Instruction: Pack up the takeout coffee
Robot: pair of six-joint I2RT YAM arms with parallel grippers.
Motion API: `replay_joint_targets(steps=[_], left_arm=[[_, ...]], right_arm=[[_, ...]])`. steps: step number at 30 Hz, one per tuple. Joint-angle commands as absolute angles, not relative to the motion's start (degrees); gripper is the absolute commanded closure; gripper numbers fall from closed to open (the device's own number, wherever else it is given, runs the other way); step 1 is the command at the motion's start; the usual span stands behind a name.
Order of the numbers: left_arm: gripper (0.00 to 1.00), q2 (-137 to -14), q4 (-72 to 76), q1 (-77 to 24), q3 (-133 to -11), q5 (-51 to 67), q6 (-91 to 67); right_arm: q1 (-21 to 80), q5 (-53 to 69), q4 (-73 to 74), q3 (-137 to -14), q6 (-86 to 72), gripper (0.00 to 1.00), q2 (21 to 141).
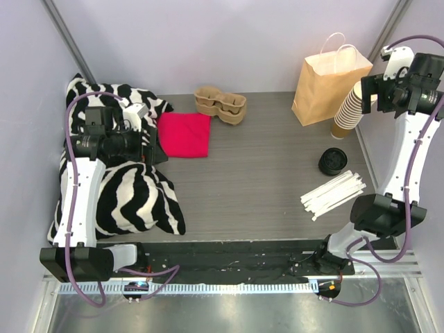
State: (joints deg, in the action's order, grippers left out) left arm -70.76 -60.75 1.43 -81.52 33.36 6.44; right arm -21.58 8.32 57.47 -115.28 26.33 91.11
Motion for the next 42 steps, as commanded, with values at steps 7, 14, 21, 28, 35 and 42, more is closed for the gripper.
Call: replay_joint_targets(steps=[7,14,21,28,35,42], left_arm=[[0.00,-70.1,-59.3,0.7,-81.7,37.5,5.6],[0.00,-71.5,-57.5,0.5,-81.6,39.5,1.8],[0.00,-73.2,-56.4,0.6,-81.0,38.2,0.3],[0.00,-74.0,-57.1,0.6,-82.3,36.9,0.8],[0.00,-75.1,-57.4,0.6,-82.2,34.9,0.8],[0.00,-76.2,-57.7,0.6,-82.6,34.4,0.9]], right_arm=[[-21.3,19.8,60.5,-133.8,17.8,0.10,103.5],[-21.3,21.1,61.6,-143.4,14.4,0.25,111.8],[-21.2,19.7,59.5,-141.8,13.4,0.32,114.3],[-21.0,18.3,58.4,-142.4,13.7,0.39,118.2],[-20.0,16.8,58.0,-143.4,14.4,0.47,120.8],[-18.8,15.2,57.5,-143.6,14.9,0.58,121.5]])
